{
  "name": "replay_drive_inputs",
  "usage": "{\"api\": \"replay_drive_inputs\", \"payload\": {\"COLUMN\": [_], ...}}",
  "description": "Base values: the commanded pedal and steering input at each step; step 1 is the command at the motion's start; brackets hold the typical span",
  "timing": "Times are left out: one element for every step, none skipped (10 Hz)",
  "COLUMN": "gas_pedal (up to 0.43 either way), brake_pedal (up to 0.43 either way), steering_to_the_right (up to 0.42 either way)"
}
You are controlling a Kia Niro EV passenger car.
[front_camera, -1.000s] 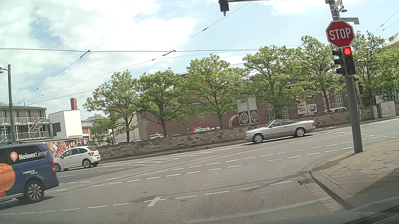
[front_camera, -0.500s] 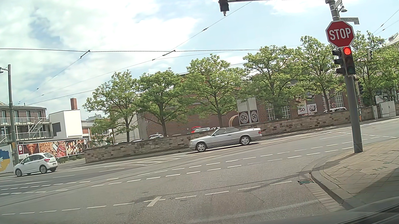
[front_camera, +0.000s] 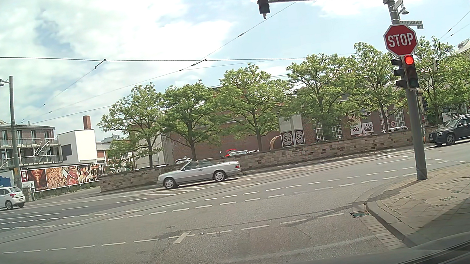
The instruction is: Follow the waypoints while adhering to traffic rules and regulations
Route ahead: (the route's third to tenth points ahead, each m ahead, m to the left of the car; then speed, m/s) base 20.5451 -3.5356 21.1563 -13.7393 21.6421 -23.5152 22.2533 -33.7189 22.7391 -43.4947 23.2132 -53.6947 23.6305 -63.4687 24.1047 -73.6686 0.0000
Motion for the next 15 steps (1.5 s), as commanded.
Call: {"api": "replay_drive_inputs", "payload": {"gas_pedal": [0.0,0.0,0.0,0.0,0.0,0.0,0.0,0.0,0.0,0.0,0.0,0.0,0.0,0.0,0.0], "brake_pedal": [0.323,0.323,0.323,0.323,0.323,0.323,0.323,0.323,0.323,0.323,0.323,0.323,0.323,0.323,0.323], "steering_to_the_right": [0.036,0.036,0.036,0.036,0.036,0.036,0.036,0.036,0.036,0.036,0.036,0.036,0.036,0.036,0.036]}}
